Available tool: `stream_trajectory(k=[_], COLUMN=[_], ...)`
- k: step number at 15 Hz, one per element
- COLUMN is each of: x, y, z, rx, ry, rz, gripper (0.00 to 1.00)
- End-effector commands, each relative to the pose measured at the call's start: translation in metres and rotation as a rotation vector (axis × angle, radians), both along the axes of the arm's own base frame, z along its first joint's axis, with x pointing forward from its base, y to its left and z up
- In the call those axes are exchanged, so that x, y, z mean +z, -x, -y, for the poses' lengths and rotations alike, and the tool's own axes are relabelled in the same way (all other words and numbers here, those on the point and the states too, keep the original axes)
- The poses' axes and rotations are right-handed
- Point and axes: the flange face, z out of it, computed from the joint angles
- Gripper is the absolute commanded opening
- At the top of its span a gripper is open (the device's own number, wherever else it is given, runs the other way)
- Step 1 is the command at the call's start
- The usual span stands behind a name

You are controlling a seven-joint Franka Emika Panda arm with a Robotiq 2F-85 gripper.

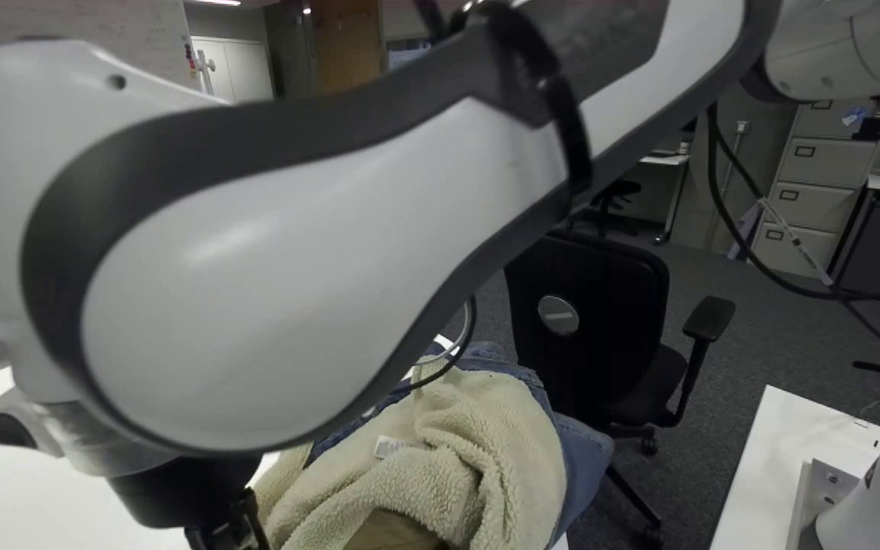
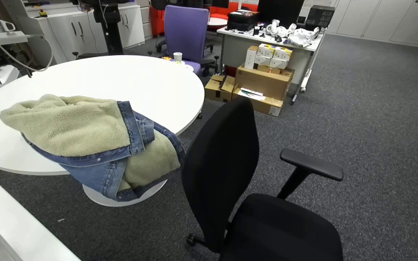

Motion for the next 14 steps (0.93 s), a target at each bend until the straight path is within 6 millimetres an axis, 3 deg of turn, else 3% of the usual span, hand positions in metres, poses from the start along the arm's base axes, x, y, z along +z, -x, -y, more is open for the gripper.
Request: stream_trajectory(k=[1,5,7,8,14], x=[-0.014,-0.030,-0.033,-0.040,-0.041], y=[-0.024,-0.042,-0.044,-0.041,-0.043], z=[-0.018,-0.029,-0.034,-0.027,-0.032], rx=[-0.173,-0.384,-0.467,-0.400,-0.444], ry=[-0.007,-0.088,-0.151,-0.097,-0.125], rz=[0.101,0.126,0.041,0.081,0.048], gripper=[1.00,1.00,1.00,1.00,1.00])
